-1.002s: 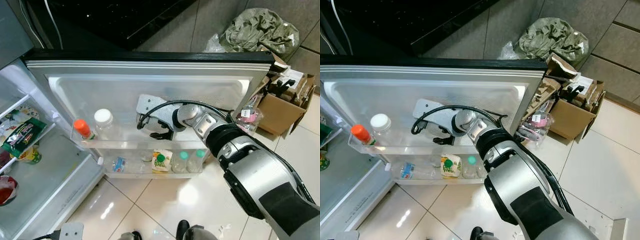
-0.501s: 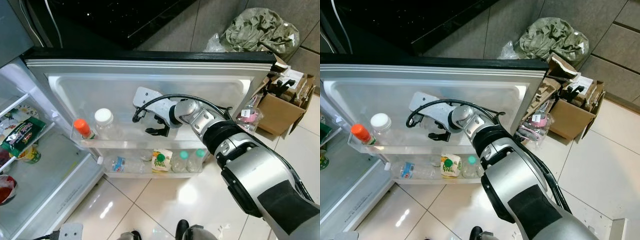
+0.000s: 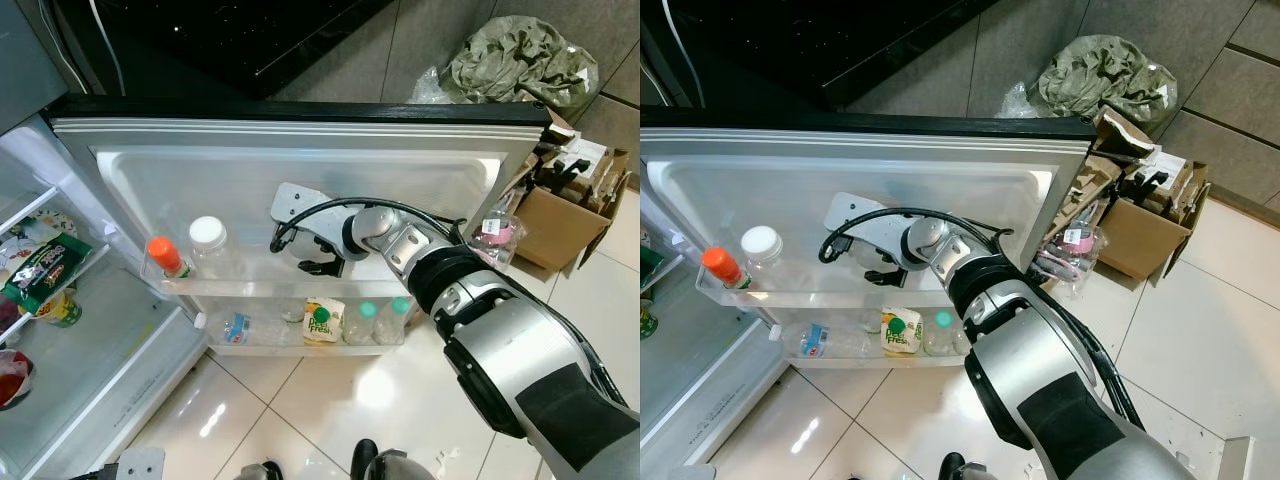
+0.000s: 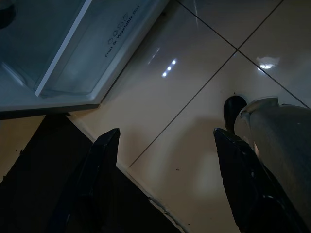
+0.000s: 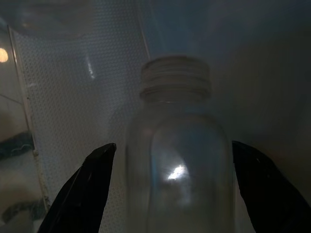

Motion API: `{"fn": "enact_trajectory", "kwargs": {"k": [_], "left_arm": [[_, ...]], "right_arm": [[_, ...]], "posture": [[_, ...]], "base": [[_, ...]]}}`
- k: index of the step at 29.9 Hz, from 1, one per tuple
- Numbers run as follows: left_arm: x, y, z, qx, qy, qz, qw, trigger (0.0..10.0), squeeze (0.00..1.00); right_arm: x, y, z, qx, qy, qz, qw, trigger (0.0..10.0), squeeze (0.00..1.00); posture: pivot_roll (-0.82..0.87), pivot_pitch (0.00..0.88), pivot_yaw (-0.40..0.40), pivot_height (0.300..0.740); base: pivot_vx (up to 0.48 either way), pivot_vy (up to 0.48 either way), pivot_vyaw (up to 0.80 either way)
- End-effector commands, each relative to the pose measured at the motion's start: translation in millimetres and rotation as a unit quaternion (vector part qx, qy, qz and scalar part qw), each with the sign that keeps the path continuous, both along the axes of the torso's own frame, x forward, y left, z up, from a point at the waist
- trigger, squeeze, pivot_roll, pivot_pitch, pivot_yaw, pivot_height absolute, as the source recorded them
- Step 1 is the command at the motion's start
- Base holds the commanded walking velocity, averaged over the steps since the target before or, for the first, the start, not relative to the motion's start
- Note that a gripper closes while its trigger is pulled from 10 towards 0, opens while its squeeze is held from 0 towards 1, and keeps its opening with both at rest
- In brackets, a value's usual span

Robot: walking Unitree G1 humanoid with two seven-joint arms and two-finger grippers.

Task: Restocking fridge

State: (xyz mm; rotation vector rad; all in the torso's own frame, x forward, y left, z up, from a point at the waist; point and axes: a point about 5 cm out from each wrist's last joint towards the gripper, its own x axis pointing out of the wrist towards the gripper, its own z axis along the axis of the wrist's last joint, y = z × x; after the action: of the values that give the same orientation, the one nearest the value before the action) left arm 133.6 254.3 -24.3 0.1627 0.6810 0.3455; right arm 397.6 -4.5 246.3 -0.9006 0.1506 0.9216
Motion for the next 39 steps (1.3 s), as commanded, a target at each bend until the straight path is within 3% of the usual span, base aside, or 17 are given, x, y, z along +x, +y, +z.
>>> {"fn": "enact_trajectory", "kwargs": {"k": [1,3,4,5,6,7,8,21,22,27,30,31,32,37,39], "left_arm": [[-15.4,-0.9,-8.9,-0.007,0.027,0.013,1.0,10.0,0.0],[-15.2,-0.9,-9.0,-0.007,0.027,0.013,1.0,10.0,0.0],[-15.1,-0.9,-9.1,-0.007,0.027,0.014,1.0,10.0,0.0],[-15.1,-0.9,-9.1,-0.007,0.027,0.014,1.0,10.0,0.0],[-15.1,-0.9,-9.2,-0.007,0.027,0.014,1.0,10.0,0.0],[-15.1,-0.9,-9.2,-0.007,0.027,0.014,1.0,10.0,0.0],[-15.0,-0.8,-9.3,-0.007,0.027,0.014,1.0,10.0,0.0],[-14.2,-1.3,-10.5,-0.008,0.027,0.013,1.0,10.0,0.0],[-13.5,-1.5,-10.7,-0.008,0.027,0.013,1.0,10.0,0.0],[-12.0,-2.6,-11.3,-0.009,0.026,0.013,1.0,10.0,0.0],[-11.6,-3.1,-12.5,-0.01,0.028,0.01,1.0,10.0,0.0],[-11.6,-3.1,-12.5,-0.01,0.028,0.01,1.0,10.0,0.0],[-11.2,-2.9,-13.9,-0.01,0.032,0.006,0.999,10.0,0.0],[-8.6,-3.1,-15.1,-0.01,0.034,-0.002,0.999,10.0,0.0],[-4.3,-4.1,-14.7,-0.01,0.032,-0.009,0.999,10.0,0.0]], "right_arm": [[-0.6,-0.1,-4.7,-0.002,0.01,-0.003,1.0,10.0,0.0],[-0.6,0.1,-4.2,-0.002,0.009,-0.003,1.0,10.0,0.0],[-0.7,0.7,-3.7,-0.001,0.008,-0.002,1.0,9.0,0.0],[-0.7,0.7,-3.7,-0.001,0.008,-0.002,1.0,9.0,0.0],[-0.9,1.7,-3.1,0.002,0.007,-0.001,1.0,3.8,0.0],[-0.9,1.7,-3.1,0.002,0.007,-0.001,1.0,3.8,0.0],[-1.1,2.5,-2.6,0.003,0.007,0.0,1.0,0.0,0.0],[-0.4,1.2,-1.9,0.002,0.001,-0.003,1.0,0.0,0.0],[0.1,1.5,1.4,0.01,-0.004,-0.003,1.0,10.0,0.0],[0.5,4.6,16.1,0.058,-0.014,0.004,0.998,10.0,0.0],[2.0,3.5,39.5,0.15,-0.027,0.007,0.988,10.0,0.0],[2.0,3.5,39.5,0.15,-0.027,0.007,0.988,10.0,0.0],[2.9,3.2,54.6,0.193,-0.055,0.002,0.98,10.0,0.0],[2.8,5.9,75.5,0.257,-0.093,-0.019,0.962,10.0,0.0],[2.6,11.5,78.8,0.278,-0.123,-0.053,0.951,10.0,0.0]], "posture": [[0.07,0.348,-0.063,0.71],[0.07,0.348,-0.063,0.71],[0.07,0.346,-0.064,0.71],[0.07,0.346,-0.064,0.71],[0.07,0.344,-0.064,0.71],[0.07,0.344,-0.064,0.71],[0.07,0.344,-0.064,0.71],[0.07,0.337,-0.062,0.71],[0.07,0.331,-0.061,0.71],[0.07,0.324,-0.061,0.71],[0.05,0.317,-0.049,0.71],[0.05,0.317,-0.049,0.71],[0.03,0.313,-0.039,0.71],[0.02,0.309,-0.032,0.71],[0.02,0.306,-0.022,0.71]], "base": [[0.0,0.0,0.0],[0.0,0.0,0.0],[0.0,0.0,0.0],[0.0,0.0,0.0],[0.0,0.0,0.0],[0.0,0.0,0.0],[0.0,0.0,0.0],[0.0,0.0,0.0],[0.0,0.0,0.0],[0.0,0.0,0.0],[0.0,0.0,0.0],[0.0,0.0,0.0],[0.0,0.0,0.0],[0.0,0.0,0.0],[0.0,0.0,0.0]]}}
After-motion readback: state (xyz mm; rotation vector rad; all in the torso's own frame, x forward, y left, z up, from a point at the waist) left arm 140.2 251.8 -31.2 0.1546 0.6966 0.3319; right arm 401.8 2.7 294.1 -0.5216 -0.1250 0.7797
